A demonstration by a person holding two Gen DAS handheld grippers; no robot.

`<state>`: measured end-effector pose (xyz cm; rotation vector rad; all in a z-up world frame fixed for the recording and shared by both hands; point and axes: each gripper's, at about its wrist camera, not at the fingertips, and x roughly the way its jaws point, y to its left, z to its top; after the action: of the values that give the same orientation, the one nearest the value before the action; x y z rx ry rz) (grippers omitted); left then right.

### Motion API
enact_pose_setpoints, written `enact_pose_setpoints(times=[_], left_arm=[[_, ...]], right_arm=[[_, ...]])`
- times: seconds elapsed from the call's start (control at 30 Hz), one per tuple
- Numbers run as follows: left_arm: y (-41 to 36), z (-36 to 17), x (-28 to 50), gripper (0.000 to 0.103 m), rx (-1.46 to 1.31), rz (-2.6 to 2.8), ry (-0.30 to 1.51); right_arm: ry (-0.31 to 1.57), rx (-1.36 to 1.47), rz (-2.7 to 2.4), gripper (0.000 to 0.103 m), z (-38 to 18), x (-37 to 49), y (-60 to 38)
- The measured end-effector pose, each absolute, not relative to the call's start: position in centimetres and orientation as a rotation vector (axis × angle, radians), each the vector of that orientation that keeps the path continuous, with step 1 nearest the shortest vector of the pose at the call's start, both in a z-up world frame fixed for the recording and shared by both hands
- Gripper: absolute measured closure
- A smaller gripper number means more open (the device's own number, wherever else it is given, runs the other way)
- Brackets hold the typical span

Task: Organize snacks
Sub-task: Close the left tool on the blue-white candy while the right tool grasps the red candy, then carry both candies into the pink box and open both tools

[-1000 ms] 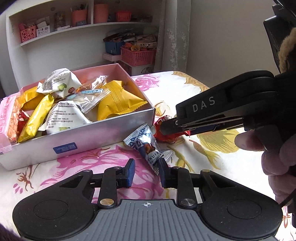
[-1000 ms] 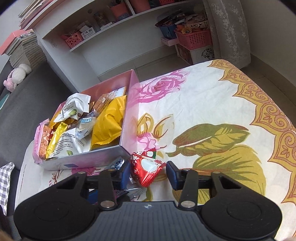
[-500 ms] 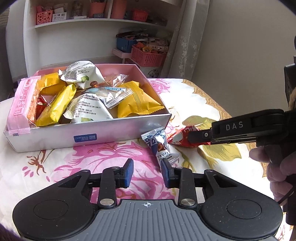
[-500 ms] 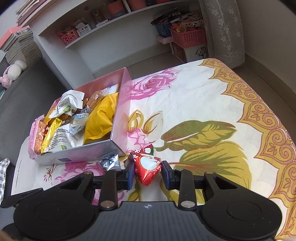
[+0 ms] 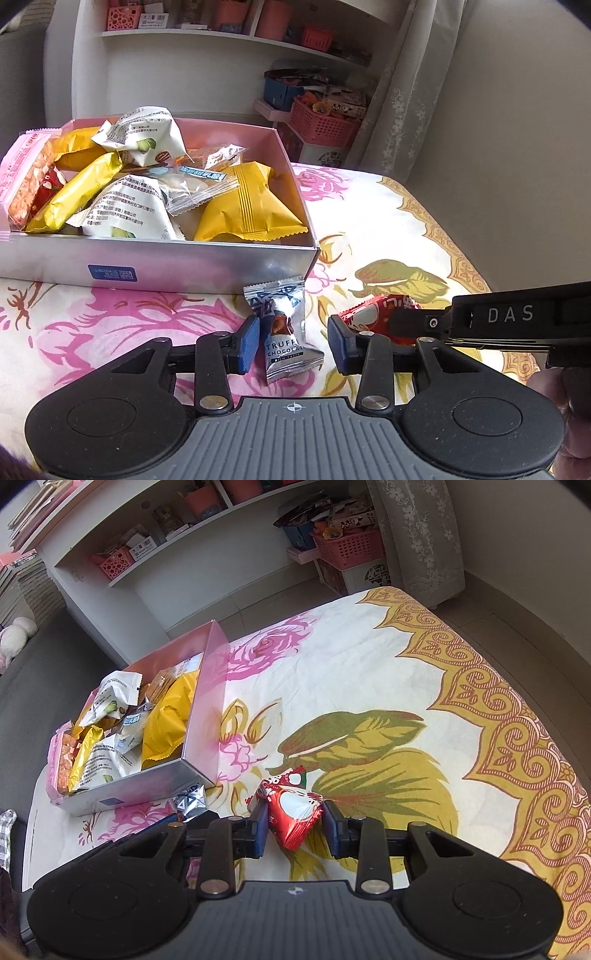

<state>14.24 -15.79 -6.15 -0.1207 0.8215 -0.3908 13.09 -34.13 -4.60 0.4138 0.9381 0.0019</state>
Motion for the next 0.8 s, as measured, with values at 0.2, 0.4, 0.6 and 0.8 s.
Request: enact_pose_setpoints(times=[0.2, 0.4, 0.6, 0.8], left_arm=[[-15.7, -5.8, 13.6, 0.083, -0.052, -0.352, 0.847], [-13.8, -5.2, 12.8, 0.086, -0.059, -0.324, 0.896], [-11.1, -4.5, 12.1, 0.087, -0.127, -0.317, 0.935], [-9.4, -3.5, 11.0, 0.087, -0.130, -0.346, 0.929]], right_arm=[[0.942, 0.392, 0.001, 0.079, -4.4, 12.9, -33.8], [0.959, 0.367, 0.005, 0.079, -4.1, 12.7, -32.9], [0.983, 0.341, 0.027, 0.079, -3.7, 12.2, -31.3], [1.005, 0.350, 0.060, 0.079, -3.3, 11.8, -29.7]])
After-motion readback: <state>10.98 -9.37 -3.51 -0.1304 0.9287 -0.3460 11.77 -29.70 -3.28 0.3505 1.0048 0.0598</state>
